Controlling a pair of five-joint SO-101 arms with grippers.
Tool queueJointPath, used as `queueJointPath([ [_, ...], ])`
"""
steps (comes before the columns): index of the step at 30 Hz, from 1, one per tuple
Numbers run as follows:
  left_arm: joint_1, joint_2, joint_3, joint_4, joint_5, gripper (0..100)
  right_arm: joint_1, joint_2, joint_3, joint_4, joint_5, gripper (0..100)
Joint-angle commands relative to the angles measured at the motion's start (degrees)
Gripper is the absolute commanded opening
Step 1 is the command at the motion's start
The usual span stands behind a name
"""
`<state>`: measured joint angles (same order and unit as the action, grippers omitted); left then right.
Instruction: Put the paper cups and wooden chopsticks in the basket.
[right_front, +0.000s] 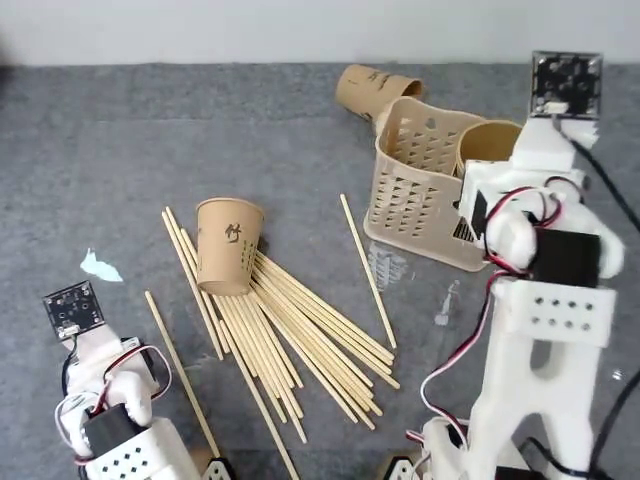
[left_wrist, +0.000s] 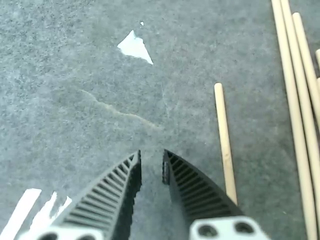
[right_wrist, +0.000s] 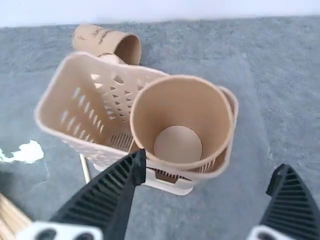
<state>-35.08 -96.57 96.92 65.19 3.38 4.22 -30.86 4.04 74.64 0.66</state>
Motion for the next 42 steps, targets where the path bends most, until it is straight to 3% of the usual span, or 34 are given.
queueJointPath([
  [1, -0.35, -0.18, -1.89, 0.26, -0.26, 8, -0.13, -2.51, -10.37, 6.81, 2.55, 37.9],
  [8, -0.53, -0.18, -2.07, 0.26, -0.26, 8, 3.47, -1.89, -16.18, 14.64, 7.56, 37.9],
  [18, -0.7, -0.18, -4.09, 0.44, -0.35, 8, 18.86, -1.71, -14.07, 19.65, 13.98, 37.9],
  [21, -0.79, -0.18, -4.79, 0.7, -0.35, 8, 23.87, -1.71, -8.35, 15.96, 16.44, 37.9],
  [25, -0.79, -0.18, -4.53, 0.7, -0.35, 8, 28.62, -1.71, 2.99, 2.51, 16.79, 37.8],
  [29, -0.79, -0.18, -3.3, 0.35, -0.35, 8, 28.09, -1.36, 11.34, -6.02, 16.26, 35.8],
  [33, -0.79, -0.18, -3.12, 0.44, -0.35, 8, 24.66, 1.63, 11.6, -7.08, 16.09, 25.6],
  [42, -0.7, -0.18, -3.03, 0.53, -0.09, 8, 19.74, 14.55, 12.4, -14.73, 4.48, 20.9],
])
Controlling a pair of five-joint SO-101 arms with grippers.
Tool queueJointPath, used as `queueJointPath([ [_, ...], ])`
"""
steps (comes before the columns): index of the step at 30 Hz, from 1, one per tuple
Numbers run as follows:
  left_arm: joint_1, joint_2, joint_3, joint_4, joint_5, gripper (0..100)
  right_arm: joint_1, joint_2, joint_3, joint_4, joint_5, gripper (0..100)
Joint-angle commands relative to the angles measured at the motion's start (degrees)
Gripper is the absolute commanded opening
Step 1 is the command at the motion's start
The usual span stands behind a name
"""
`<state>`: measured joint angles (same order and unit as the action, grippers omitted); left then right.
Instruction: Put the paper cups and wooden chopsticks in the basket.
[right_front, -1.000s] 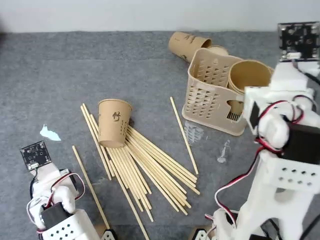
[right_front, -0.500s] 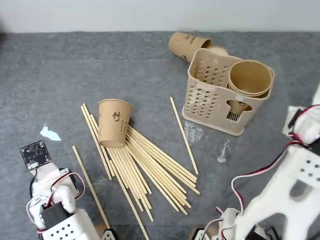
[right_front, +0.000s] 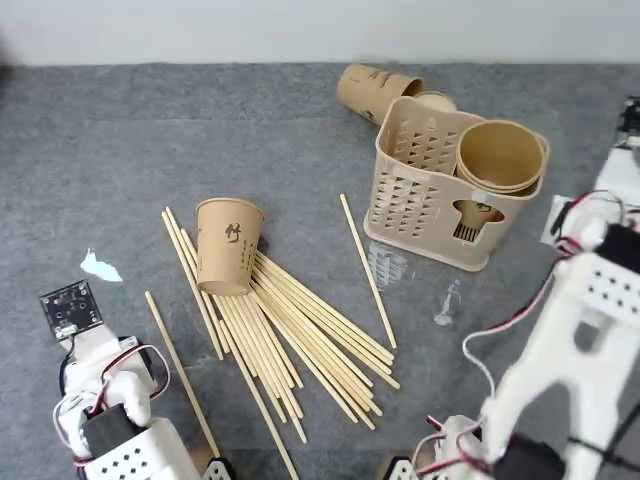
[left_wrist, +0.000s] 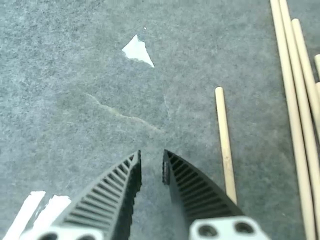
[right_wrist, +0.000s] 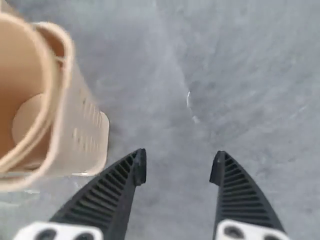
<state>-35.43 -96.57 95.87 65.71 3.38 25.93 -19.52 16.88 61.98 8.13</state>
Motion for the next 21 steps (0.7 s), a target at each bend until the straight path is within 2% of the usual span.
queueJointPath([
  [1, -0.35, -0.18, -1.98, -0.09, -0.09, 8, -3.12, 5.05, -0.35, -2.07, -3.69, 20.8],
  [10, -0.26, -0.18, -1.54, -0.26, 0.0, 8, -18.33, 17.1, -1.23, -2.77, -4.04, 20.8],
  [17, -0.09, -0.18, -1.45, -0.26, 0.0, 8, -18.24, 17.8, -1.14, -2.07, -3.87, 20.8],
  [21, -0.09, -0.18, -1.45, -0.26, 0.0, 8, -15.87, 14.55, -1.49, 2.77, -0.62, 20.8],
])
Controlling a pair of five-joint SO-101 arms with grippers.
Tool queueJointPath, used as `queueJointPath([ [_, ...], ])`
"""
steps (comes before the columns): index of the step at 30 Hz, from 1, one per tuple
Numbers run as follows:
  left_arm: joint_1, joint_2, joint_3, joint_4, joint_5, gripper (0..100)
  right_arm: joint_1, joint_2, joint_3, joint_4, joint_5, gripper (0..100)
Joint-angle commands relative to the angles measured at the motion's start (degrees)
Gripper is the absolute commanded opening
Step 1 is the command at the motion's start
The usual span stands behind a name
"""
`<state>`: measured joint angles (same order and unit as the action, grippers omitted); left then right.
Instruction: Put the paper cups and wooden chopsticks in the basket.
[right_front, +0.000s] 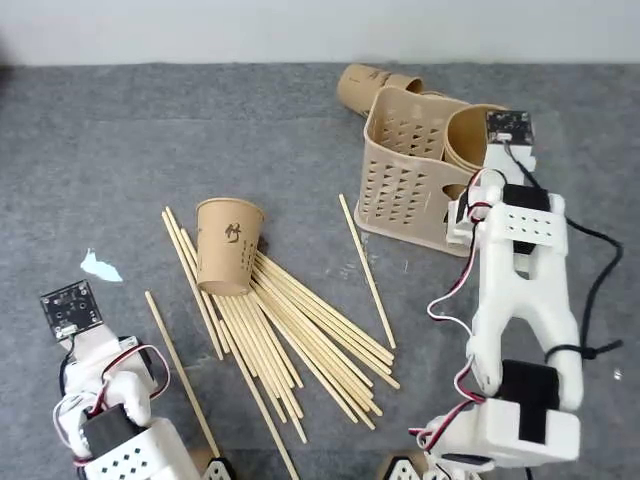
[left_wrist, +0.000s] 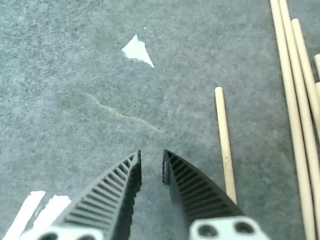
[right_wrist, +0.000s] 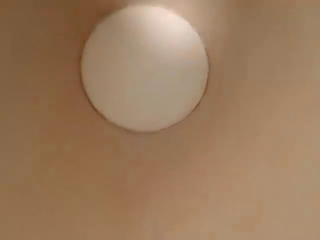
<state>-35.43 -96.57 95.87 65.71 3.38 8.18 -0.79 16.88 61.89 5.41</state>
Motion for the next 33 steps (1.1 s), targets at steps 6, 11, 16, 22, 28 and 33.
queueJointPath([
  [6, -0.09, -0.18, -1.45, -0.26, 0.0, 8, 8.31, -12.88, -1.41, 8.13, 7.3, 20.1],
  [11, -0.09, -0.18, -1.45, -0.26, 0.0, 8, 13.85, -15.08, -1.41, 5.49, 12.48, 1.9],
  [16, -0.09, -0.18, -1.45, -0.18, -0.18, 8, 17.19, -12.09, -0.18, -5.14, 13.98, 0.9],
  [22, -0.09, -0.18, -1.45, 0.0, -0.26, 8, 16.31, -0.84, -0.53, -19.3, 9.58, 0.9],
  [28, -0.26, -0.18, -1.45, 0.0, -0.26, 8, 10.77, 9.1, -6.42, -21.85, 6.07, 1.0],
  [33, -0.26, -0.18, -1.45, 0.09, -0.26, 8, 5.05, 15.87, -11.78, -21.58, 2.81, 1.0],
])
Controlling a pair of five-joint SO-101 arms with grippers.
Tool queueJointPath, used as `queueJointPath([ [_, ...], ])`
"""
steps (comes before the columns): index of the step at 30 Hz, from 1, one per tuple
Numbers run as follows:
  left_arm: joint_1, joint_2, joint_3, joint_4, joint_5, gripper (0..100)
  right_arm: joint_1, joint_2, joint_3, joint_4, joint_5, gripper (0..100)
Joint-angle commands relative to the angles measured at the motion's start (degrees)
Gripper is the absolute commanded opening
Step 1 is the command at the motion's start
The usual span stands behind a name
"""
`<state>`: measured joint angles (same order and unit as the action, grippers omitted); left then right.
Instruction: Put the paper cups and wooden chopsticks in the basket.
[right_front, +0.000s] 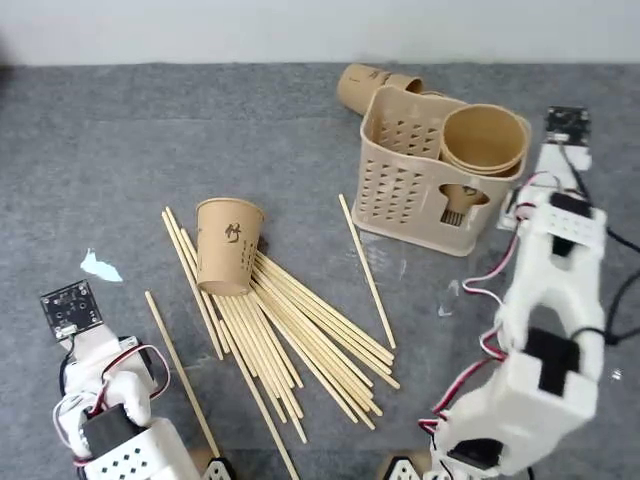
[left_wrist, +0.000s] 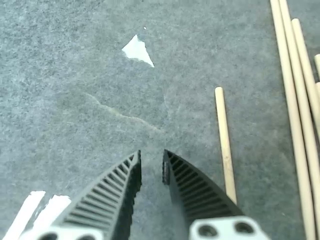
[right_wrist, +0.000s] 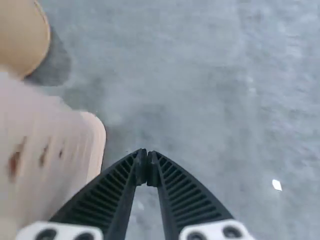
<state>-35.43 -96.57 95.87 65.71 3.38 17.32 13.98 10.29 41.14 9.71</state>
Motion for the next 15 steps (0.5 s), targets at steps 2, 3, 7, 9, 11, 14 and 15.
queueJointPath([
  [2, -0.26, -0.18, -1.45, 0.09, -0.26, 8, -6.64, 2.86, -6.15, -0.66, -1.93, 1.0],
  [3, -0.26, -0.18, -1.45, 0.09, -0.26, 8, -7.87, 3.47, -6.42, -0.57, -1.93, 1.0],
  [7, -0.26, -0.18, -1.45, 0.09, -0.26, 8, -12.35, 3.91, -6.51, -0.84, -2.02, 1.0],
  [9, -0.26, -0.18, -1.45, 0.09, -0.26, 8, -14.46, 3.91, -6.59, -1.1, -2.02, 1.0],
  [11, -0.26, -0.18, -1.45, 0.09, -0.26, 8, -16.57, 3.91, -6.68, -1.19, -1.85, 1.0],
  [14, -0.26, -0.18, -1.45, 0.09, -0.26, 8, -19.74, 4.53, -8.26, -1.1, -1.85, 1.3],
  [15, -0.26, -0.18, -1.45, 0.09, -0.26, 8, -20.62, 4.79, -8.7, -1.1, -1.85, 1.4],
])
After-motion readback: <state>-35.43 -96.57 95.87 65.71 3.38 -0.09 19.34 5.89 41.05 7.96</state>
